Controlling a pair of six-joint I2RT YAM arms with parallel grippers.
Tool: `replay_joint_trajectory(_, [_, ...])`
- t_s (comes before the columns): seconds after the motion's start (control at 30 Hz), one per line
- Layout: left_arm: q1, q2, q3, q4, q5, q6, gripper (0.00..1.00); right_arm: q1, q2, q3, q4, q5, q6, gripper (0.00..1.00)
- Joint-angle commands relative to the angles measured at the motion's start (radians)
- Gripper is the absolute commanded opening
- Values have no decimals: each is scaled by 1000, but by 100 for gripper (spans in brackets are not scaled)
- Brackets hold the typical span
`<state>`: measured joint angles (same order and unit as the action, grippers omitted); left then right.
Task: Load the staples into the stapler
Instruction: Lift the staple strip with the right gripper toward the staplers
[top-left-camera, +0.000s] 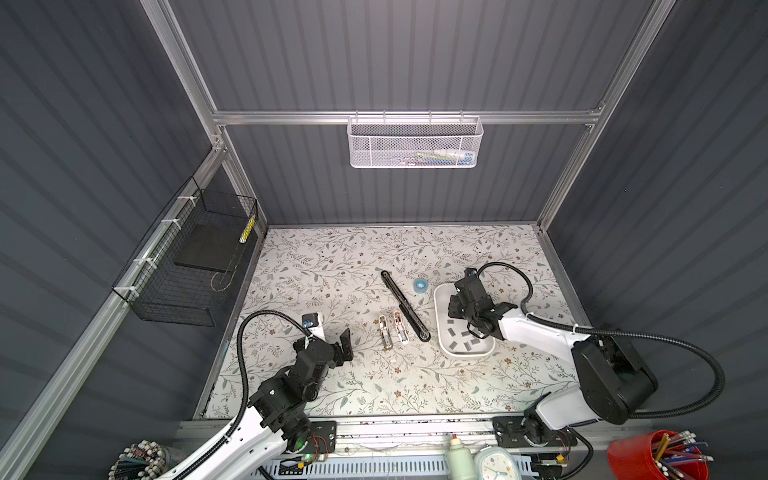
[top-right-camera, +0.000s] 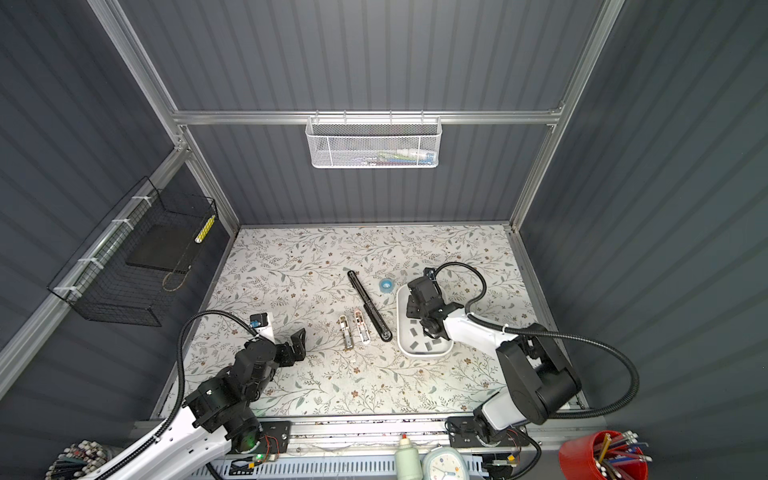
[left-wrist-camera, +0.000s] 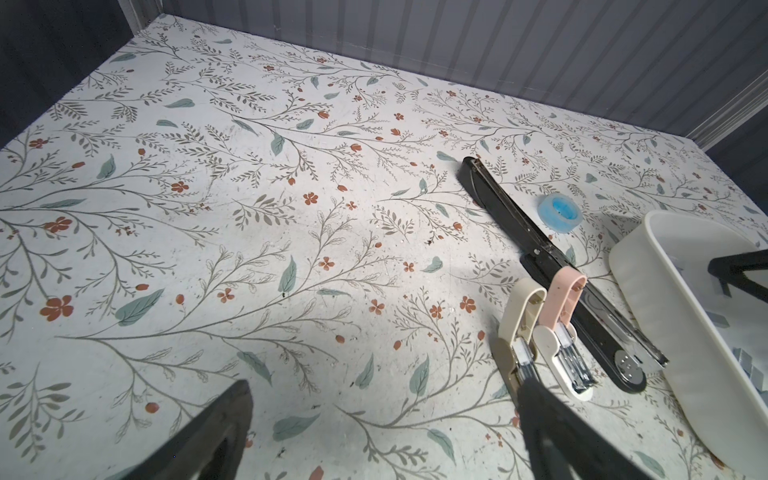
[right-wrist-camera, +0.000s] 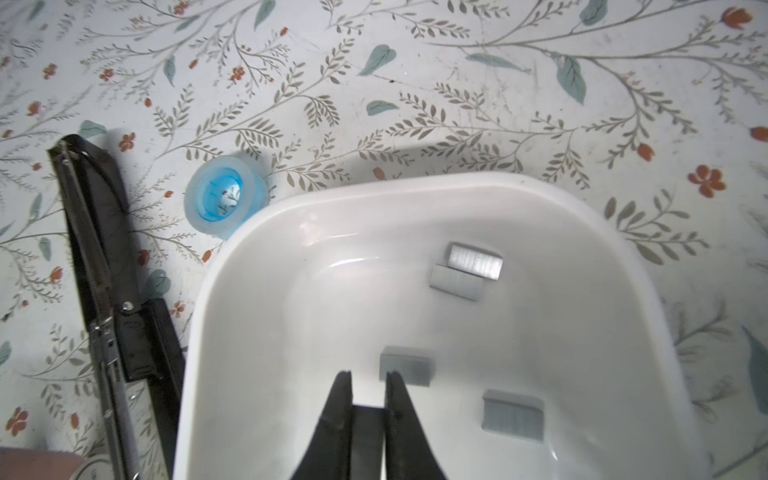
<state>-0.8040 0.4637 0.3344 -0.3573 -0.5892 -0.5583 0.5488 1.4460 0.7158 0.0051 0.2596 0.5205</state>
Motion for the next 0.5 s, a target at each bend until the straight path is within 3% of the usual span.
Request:
replay_joint_trajectory(0.0, [-1,6,-15,32,15,20,100,9,-67,-63,68,-19,-40,14])
replay_joint_trajectory(0.23, [-1,23,-19,65,56,45,100,54,-189,-132,99,-41,-84,13])
replay_joint_trajectory(0.47, [-2,-33,-34,68,90,56,100,183,-300,-181,106,16,-140,16])
